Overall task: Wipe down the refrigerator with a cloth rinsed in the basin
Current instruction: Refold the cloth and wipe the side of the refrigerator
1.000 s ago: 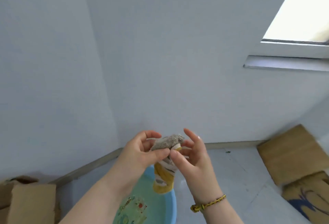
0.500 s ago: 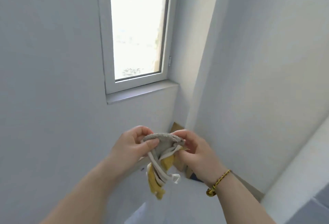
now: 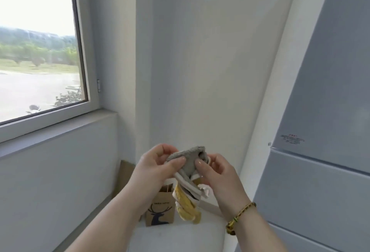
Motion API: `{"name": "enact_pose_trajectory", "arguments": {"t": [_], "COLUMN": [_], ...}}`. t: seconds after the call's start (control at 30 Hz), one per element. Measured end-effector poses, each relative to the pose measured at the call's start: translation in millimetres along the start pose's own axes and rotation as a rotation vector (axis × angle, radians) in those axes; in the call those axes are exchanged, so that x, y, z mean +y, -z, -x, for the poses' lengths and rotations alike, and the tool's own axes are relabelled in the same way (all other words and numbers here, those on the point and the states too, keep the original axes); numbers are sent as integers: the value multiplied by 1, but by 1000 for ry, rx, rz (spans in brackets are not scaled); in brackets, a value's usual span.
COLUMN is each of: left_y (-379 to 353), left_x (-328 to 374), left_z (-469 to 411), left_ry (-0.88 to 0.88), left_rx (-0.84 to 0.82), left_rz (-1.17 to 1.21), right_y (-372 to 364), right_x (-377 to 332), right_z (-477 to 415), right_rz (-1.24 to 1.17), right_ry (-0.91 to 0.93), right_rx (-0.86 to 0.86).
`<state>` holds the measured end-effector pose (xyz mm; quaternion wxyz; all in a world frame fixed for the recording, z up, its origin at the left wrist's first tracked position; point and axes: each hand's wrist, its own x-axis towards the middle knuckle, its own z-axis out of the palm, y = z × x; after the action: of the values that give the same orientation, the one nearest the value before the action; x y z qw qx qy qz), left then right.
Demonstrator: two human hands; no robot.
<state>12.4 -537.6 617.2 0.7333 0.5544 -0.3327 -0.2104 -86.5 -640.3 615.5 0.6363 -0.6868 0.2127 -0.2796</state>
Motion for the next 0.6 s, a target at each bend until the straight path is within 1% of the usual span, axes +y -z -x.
{"name": "enact_pose_trajectory", "arguments": {"t": [0.1,0.2,0.27,0.33,0.43,0.5,0.53,0.6], "left_y": [-4,-7,-12,-14,-11,-9,-7,-3], "left_x": [-7,-17,-24,-29,-34,-38,-41,-50], "left_z": [-32,-68,-93,-125,-177,-207,-225,-263], "left_ry": [92,144,159,155,131,121,120,130], "left_rx": [49,56,-12,-121,-289,-390,-424,-443], "left_rz": [202,266,267,257,266,249,231,187], "right_y": [28,48,59,69,72,60,52,34], "right_x": [5,8,5,3,6,6,6,4], "right_z": [-16,-37,-53,-73,-109,-134,-150,-186], "right_rz": [-85,-163,-239,-247,-28,103,150,262], "right_ry": [34,58,33,7,-29,-28,-2,37], "right_rx": [35,104,109,50,0,28,85,281]}}
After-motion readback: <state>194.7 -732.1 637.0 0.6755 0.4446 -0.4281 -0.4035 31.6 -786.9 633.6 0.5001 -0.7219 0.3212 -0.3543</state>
